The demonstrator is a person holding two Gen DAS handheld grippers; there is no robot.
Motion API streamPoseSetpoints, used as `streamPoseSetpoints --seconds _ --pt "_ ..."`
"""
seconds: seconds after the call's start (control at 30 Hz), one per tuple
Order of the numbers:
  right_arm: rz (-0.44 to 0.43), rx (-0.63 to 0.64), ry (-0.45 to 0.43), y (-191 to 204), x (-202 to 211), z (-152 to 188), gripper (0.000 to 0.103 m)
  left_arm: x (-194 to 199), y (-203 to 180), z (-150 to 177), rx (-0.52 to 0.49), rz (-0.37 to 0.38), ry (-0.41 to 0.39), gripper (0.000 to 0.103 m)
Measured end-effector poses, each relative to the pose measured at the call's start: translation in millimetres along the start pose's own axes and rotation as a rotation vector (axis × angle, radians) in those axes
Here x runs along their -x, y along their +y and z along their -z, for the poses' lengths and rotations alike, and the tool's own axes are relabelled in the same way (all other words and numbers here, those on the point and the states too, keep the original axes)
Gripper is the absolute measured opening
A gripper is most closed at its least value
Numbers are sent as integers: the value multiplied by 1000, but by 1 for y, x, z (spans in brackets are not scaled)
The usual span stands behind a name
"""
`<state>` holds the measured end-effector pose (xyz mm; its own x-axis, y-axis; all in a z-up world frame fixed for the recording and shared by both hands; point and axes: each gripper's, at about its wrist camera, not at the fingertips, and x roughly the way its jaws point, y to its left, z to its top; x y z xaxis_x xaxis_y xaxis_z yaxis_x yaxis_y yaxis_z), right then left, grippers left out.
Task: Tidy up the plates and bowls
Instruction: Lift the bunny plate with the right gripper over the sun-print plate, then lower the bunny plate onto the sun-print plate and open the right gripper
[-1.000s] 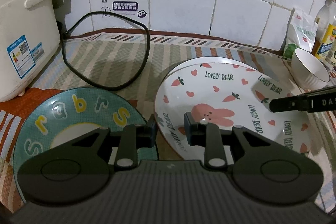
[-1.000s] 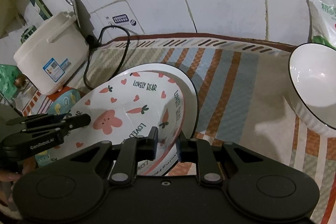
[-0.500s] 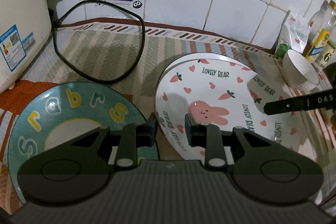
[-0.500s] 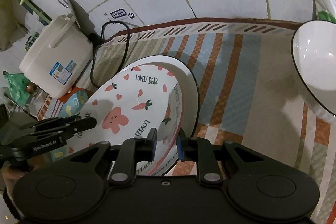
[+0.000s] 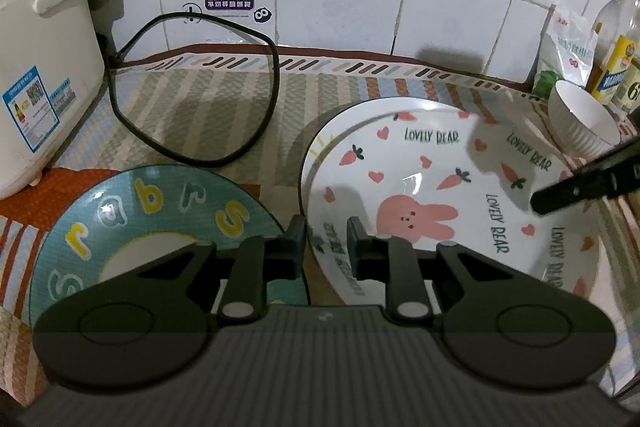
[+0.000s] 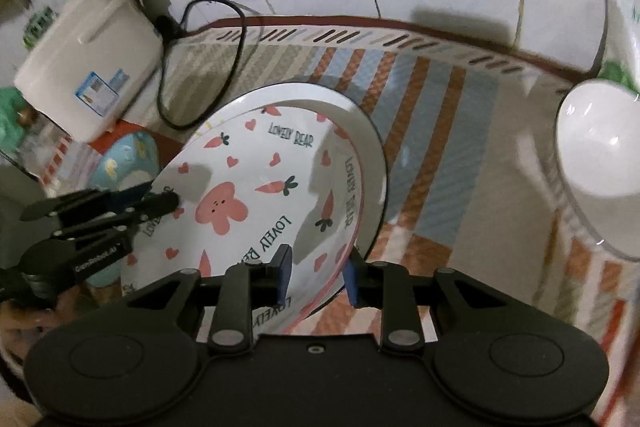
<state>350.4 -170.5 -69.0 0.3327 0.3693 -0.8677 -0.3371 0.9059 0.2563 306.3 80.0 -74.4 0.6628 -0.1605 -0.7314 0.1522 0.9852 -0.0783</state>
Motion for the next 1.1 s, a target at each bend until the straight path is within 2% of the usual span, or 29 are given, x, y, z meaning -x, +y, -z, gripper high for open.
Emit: streamPoseSetpoints --seconds 0.03,0.1,0.17,0.23,0.33,0.43,0.5,0.57,0.63,0.73,0.83,0.93,1.1 --pt "8 7 2 0 0 -3 32 0 -1 0 -3 -4 -1 20" --pt "4 -34 -2 -10 -3 -6 16 0 -1 0 -2 -13 -8 20" --pt "-21 -54 -34 -18 -2 -5 14 -1 0 0 5 -11 -8 19" --pt "-10 -32 -79 -16 -1 2 15 0 -1 1 0 -14 -11 19" --pt "61 76 -155 -1 -1 12 18 -1 -5 1 -14 -30 -15 19" --pt "144 179 -170 18 -2 20 25 0 -7 2 -20 -42 -15 19" --pt "214 229 -167 26 -4 25 28 3 -7 2 -17 -36 -21 25" --pt "263 245 -157 31 -10 29 31 8 -7 1 -15 -29 -28 36" --pt "264 238 -190 33 -8 35 30 14 -8 2 -25 -32 -46 41" --pt "258 201 -233 32 3 44 32 29 -10 4 -47 -44 -65 42" --pt "232 204 -289 36 24 58 33 49 -10 7 -72 -23 -80 51" --pt "211 233 -341 51 48 74 36 73 -11 11 -121 -25 -103 55" --pt "123 213 -382 78 87 94 44 118 -2 17 -153 23 -111 64"
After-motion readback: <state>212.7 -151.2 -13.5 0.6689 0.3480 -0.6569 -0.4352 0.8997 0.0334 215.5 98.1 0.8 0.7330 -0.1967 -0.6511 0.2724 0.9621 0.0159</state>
